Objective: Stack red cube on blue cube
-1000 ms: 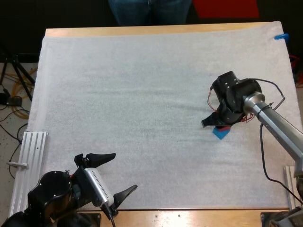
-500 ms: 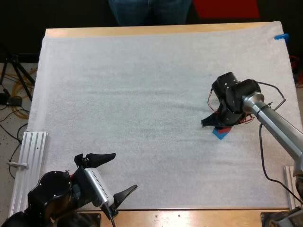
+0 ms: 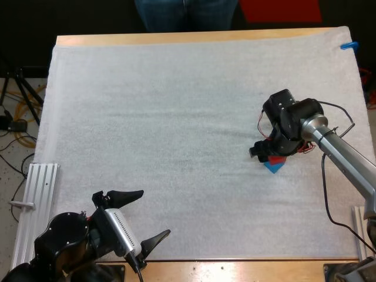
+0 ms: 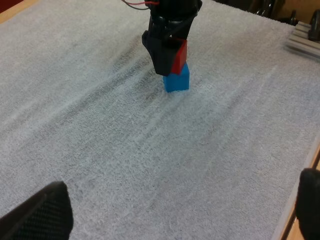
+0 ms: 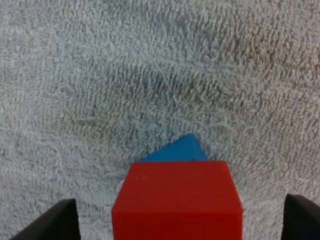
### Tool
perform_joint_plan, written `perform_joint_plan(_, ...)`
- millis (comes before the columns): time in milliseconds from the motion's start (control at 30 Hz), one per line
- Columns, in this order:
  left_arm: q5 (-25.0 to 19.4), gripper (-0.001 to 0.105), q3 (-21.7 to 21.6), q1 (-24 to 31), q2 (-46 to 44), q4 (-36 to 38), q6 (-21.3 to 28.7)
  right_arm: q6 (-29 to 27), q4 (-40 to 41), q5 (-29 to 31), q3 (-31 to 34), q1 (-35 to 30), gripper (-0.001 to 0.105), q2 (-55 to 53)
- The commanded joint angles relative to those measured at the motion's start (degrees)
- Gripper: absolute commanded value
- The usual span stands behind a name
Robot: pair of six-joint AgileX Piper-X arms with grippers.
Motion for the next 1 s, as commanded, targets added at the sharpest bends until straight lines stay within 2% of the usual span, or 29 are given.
perform_joint_plan(0, 0.2, 0.087, -0.2, -0.1, 0.1, -0.6, 0.0, 0.3, 0.1, 0.1, 0.0, -0.1, 0.077, -0.4)
perform_joint_plan(200, -0.1, 0.087, -0.2, -0.1, 0.1, -0.7, 0.0, -0.5, -0.3, 7.1, -1.3, -0.1, 0.077, -4.5)
perform_joint_plan(500, -1.0, 0.087, -0.2, -0.1, 0.1, -3.8, 0.0, -1.3, -1.3, 7.2, -2.8, -0.2, 0.077, -15.3)
perform_joint_plan(600, -5.0, 0.087, -0.2, -0.1, 0.1, -5.5, -0.5, -1.4, -1.7, 7.2, -2.8, -0.4, 0.077, -18.7)
perform_joint_plan(667, -9.8, 0.087, -0.2, -0.1, 0.4, -7.9, -0.6, -2.8, -2.4, 7.2, -2.8, -1.4, 0.077, -20.9)
perform_joint_plan(700, -10.5, 0.087, -0.3, -0.1, 0.5, -8.5, -0.6, -3.4, -2.7, 7.2, -2.8, -1.9, 0.077, -21.2)
perform_joint_plan(800, -11.7, 0.087, -0.3, 1.6, 2.4, -13.5, -0.4, -5.0, -2.9, 6.7, -2.8, -5.6, 0.077, -22.3)
perform_joint_plan(900, -12.3, 0.087, -0.3, 5.5, 4.9, -17.5, -0.4, -5.2, -2.9, 3.1, -2.8, -9.9, 0.077, -23.4)
perform_joint_plan(967, -12.3, 0.087, -1.3, 10.3, 7.3, -19.2, -0.4, -6.8, -3.1, 1.8, -2.8, -13.7, 0.077, -24.9)
